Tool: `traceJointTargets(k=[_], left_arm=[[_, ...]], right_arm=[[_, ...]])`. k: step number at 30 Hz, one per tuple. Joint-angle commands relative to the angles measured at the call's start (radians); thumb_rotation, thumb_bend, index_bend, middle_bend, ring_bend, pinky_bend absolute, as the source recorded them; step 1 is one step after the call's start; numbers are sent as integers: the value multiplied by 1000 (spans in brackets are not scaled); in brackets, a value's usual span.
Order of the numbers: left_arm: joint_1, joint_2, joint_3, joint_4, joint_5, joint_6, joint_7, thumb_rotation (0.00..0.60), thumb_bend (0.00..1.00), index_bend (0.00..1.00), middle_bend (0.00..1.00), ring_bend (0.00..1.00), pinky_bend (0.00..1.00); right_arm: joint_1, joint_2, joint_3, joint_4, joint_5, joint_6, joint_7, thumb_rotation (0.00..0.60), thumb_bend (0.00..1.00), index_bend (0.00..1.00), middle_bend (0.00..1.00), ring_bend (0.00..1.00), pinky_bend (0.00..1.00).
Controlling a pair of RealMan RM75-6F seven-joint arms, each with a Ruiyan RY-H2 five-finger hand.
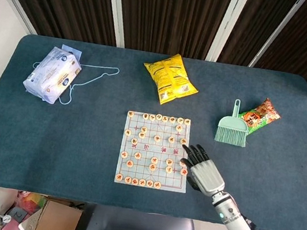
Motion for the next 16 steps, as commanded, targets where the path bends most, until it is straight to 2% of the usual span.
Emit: traceJointTargets(k=[1,3,5,8,11,16], left_arm=[[1,-2,-2,1,-1,2,4,600,440,0,0,0,54],[1,-6,-4,0,-3,2,13,600,441,0,0,0,54],[1,-10,-6,0,-4,1,25,600,441,0,0,0,54],[1,-16,-7,-5,-3,-1,44,600,441,0,0,0,54],[-1,-20,-9,-8,-2,-2,60,600,440,0,0,0,54],[-2,-17,-6,-20,-13,-20,72,600,441,0,0,0,54]], right_arm=[[-119,151,-69,-162,-68,175,11,600,494,221,10,0,0],[-197,245,-115,-272,-25,222,-53,600,468,91,0,0,0],[-261,305,-147,-337,-4,278,-74,600,439,26,0,0,0],[-358,326,-160,-335,6,397,-36,600,432,1,0,0,0],[-392,326,-150,-313,-56,475,3,600,431,0,0,0,0],[-400,324,-144,-290,-87,456,7,600,431,0,0,0,0]])
